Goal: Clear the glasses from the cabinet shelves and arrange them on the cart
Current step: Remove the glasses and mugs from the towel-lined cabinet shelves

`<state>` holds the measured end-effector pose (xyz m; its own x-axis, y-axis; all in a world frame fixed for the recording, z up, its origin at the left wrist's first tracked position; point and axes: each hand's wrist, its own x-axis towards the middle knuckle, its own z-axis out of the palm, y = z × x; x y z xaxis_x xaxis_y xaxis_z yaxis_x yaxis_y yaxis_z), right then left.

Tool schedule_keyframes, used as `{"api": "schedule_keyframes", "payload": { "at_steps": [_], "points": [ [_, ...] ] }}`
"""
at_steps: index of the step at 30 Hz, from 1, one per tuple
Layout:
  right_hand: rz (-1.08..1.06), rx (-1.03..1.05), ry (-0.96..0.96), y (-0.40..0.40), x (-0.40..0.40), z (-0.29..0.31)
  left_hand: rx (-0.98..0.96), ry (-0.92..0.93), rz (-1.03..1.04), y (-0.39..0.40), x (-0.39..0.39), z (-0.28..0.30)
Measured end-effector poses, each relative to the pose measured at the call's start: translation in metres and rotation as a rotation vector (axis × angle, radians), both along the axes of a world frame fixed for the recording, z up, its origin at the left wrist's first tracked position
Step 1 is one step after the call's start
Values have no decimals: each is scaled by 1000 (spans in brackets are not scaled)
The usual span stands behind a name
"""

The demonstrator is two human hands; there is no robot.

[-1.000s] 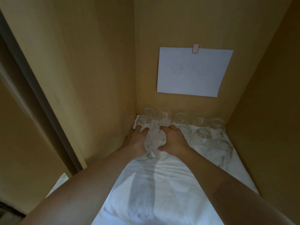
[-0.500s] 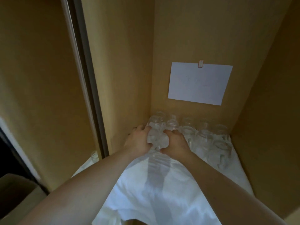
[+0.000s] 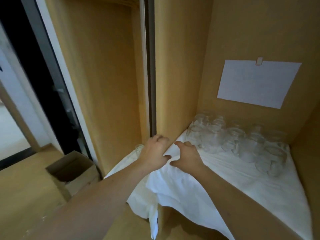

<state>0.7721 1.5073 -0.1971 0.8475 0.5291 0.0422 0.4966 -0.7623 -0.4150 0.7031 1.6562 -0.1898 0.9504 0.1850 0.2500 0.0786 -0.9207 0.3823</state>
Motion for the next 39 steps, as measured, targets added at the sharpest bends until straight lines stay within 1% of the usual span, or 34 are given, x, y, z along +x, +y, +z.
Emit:
{"api": "schedule_keyframes", "payload": {
  "at_steps": [5, 11, 17, 24, 31, 34, 39],
  "points": [
    [23, -25, -13, 28, -24, 0, 24, 28, 92, 39, -34, -4],
    [25, -34, 19, 85, -61, -1, 60, 120, 134, 106, -78, -14],
    [49, -76, 37, 160, -109, -20, 55, 175, 192, 182, -120, -26],
    [1, -103, 65, 225, -151, -44, 49, 211, 197, 253, -152, -45],
    [-50, -144, 138, 255, -159, -72, -3, 242, 145, 286, -142, -63],
    [-70, -153, 169, 269, -140, -79, 13, 260, 110, 294, -127, -70],
    [-63, -105, 203, 303, -90, -93, 30, 298, 101, 312, -82, -81]
  ]
}}
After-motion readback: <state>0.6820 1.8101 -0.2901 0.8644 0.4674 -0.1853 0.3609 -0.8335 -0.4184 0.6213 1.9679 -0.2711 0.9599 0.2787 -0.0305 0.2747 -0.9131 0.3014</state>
